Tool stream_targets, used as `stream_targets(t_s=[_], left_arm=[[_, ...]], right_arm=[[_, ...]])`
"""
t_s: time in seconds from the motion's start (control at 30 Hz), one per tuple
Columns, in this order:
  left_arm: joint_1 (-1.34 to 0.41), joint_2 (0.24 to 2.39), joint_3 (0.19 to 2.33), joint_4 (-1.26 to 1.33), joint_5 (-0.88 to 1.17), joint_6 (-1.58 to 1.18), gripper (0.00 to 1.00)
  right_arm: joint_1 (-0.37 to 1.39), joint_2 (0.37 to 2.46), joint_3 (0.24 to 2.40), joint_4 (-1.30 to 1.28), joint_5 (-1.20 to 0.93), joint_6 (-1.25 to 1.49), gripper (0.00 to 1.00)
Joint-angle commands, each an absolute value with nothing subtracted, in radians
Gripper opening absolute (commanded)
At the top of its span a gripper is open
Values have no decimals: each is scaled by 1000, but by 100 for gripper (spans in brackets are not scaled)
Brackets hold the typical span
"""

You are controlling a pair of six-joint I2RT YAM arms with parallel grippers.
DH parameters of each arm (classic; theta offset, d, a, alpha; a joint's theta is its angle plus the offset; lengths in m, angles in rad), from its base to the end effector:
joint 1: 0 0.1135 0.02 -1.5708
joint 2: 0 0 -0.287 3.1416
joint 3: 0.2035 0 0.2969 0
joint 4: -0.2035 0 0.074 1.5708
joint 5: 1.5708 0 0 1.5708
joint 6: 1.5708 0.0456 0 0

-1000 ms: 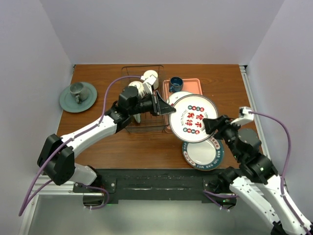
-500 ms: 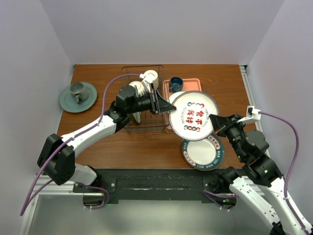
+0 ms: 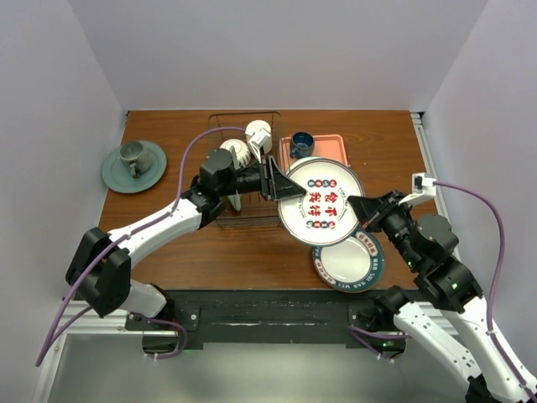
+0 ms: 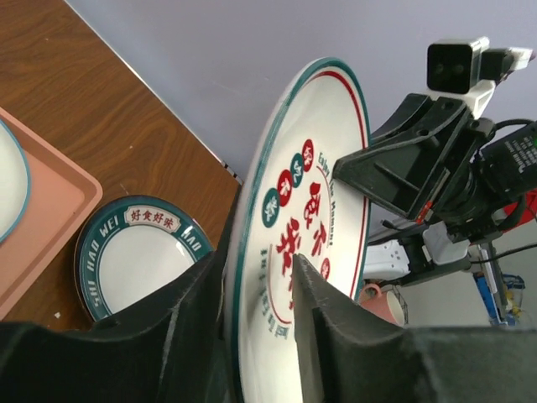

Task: Load the mixed dishes into the dish rack

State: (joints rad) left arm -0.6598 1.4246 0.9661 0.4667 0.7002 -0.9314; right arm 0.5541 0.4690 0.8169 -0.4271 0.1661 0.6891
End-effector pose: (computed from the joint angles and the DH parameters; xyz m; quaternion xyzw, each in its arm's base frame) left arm 0.2778 -0.2527 0.3234 0.1517 0.6884 -0.6454 0.2942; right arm 0.1192 0.0649 0.3893 0.1055 0.7265 0.3443 0.5852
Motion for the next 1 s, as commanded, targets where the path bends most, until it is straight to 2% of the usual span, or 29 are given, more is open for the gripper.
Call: stream_targets(t_s=[0.0,0.1,0.2,0.3,0.37,0.4,0.5,0.53,0.57,0.7,0.77,0.97], left_arm=[[-661,1443,951,506,745,-887,38],[-663,1445,942,518,773,-876,26],[-663,1434,933,511,790,-856,0],[-661,1407,925,470,769,-821,0],[-661,1376,934,409,740,-796,0],[-663,1367,946,369,700,-754,0],[-661,1332,1023,152,538,-656,0],[-661,1313,1046,97,484,-634,0],[-661,1305,1093,-35,426,-615,0],[-661,1272,1202,-270,69,-565,0],[-663,1269,1264,-378,-36,-565,0],[-661,1276,1359,-523,-320,-595,0]], right_arm=[[557,479,871,-324,120,724,0],[557,486,865,-318,110,729,0],[555,498,862,-322,101,730,0],[555,497,848,-340,133,724,1],[555,506,853,-366,188,704,25],[555,514,864,-412,219,701,51],[555,555,888,-513,337,693,83],[555,584,896,-538,365,695,88],[555,598,902,-563,421,699,90],[555,649,914,-621,468,706,93],[557,660,910,-615,463,712,93],[555,658,893,-583,446,715,93]])
